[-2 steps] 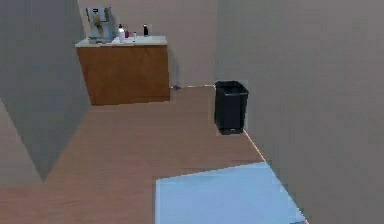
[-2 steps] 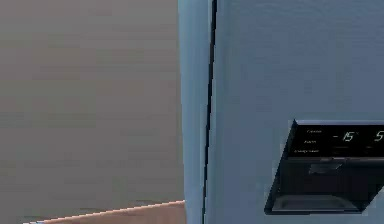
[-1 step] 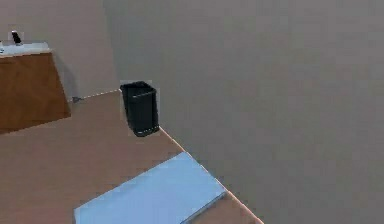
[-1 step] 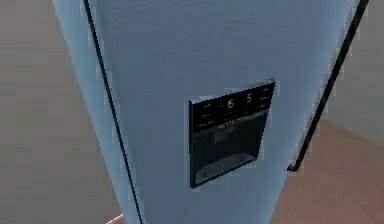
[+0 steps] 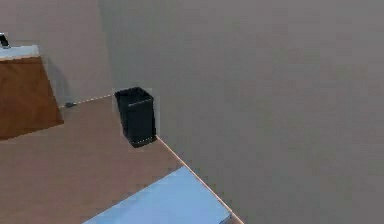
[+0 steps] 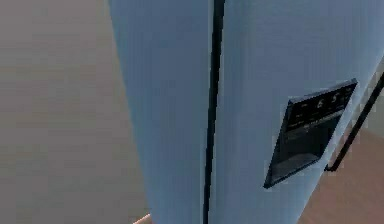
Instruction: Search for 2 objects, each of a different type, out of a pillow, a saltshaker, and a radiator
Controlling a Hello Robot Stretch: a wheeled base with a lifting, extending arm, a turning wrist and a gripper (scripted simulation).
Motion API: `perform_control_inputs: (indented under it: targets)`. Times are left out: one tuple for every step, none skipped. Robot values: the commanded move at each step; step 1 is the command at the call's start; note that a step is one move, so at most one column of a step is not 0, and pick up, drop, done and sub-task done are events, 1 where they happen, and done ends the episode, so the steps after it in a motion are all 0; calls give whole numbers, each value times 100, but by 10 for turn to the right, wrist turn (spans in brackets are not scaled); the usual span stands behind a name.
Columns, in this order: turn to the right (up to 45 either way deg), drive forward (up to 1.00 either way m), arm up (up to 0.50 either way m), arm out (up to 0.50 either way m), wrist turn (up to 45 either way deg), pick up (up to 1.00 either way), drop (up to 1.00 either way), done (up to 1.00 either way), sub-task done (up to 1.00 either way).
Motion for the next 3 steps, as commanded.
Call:
perform_control_inputs:
  targets:
    - [450, 0, 0, 0, 0, 0, 0, 0, 0]
    - [30, 0, 0, 0, 0, 0, 0, 0, 0]
    - [0, 30, 0, 0, 0, 0, 0, 0, 0]
